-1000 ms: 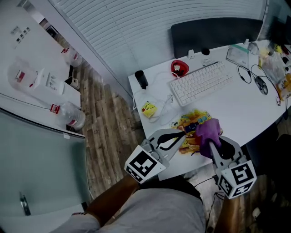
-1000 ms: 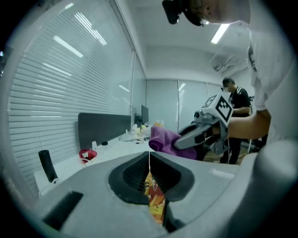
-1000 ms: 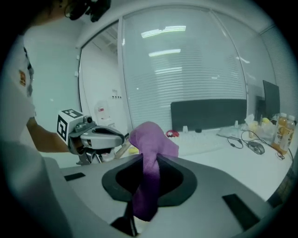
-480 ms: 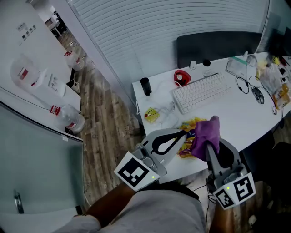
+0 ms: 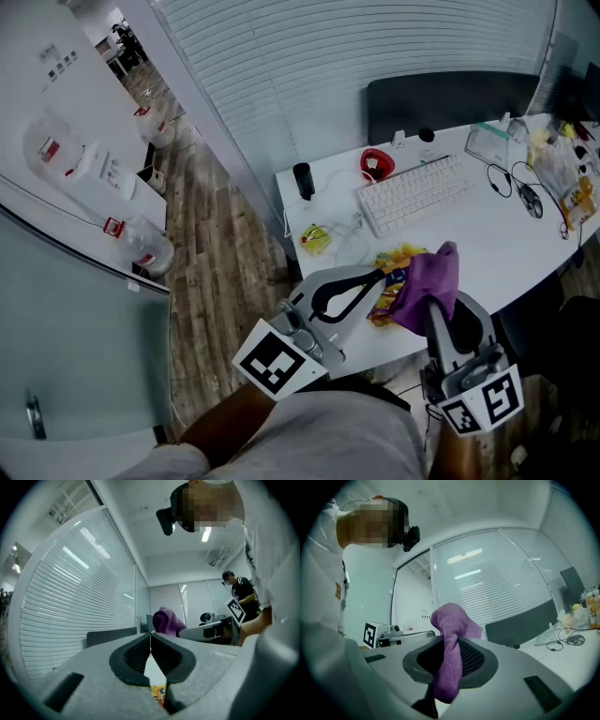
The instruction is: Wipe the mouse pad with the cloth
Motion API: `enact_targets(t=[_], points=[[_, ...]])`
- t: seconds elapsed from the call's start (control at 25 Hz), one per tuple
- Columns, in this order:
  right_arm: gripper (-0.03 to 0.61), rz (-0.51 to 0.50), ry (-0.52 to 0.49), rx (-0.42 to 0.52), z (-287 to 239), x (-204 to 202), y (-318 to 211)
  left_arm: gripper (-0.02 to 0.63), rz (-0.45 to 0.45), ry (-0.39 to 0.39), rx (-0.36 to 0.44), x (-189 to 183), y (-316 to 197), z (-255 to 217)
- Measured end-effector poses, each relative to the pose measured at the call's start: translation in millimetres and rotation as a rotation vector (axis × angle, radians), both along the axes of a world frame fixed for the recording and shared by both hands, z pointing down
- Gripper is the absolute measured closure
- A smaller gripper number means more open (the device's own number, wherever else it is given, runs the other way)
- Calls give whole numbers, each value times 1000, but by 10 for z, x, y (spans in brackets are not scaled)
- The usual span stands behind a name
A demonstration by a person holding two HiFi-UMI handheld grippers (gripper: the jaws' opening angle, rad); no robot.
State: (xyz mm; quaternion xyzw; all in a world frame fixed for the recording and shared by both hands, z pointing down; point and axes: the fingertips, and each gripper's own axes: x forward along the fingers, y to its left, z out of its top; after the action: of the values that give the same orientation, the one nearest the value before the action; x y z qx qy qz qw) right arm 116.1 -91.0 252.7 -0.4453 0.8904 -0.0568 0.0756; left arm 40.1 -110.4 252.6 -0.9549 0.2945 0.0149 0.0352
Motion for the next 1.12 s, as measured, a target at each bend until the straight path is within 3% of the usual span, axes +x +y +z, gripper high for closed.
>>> enact_targets(t=[1.12], points=[[514, 31, 28, 26, -52, -44, 53, 598, 21, 17, 4, -162, 51, 22]])
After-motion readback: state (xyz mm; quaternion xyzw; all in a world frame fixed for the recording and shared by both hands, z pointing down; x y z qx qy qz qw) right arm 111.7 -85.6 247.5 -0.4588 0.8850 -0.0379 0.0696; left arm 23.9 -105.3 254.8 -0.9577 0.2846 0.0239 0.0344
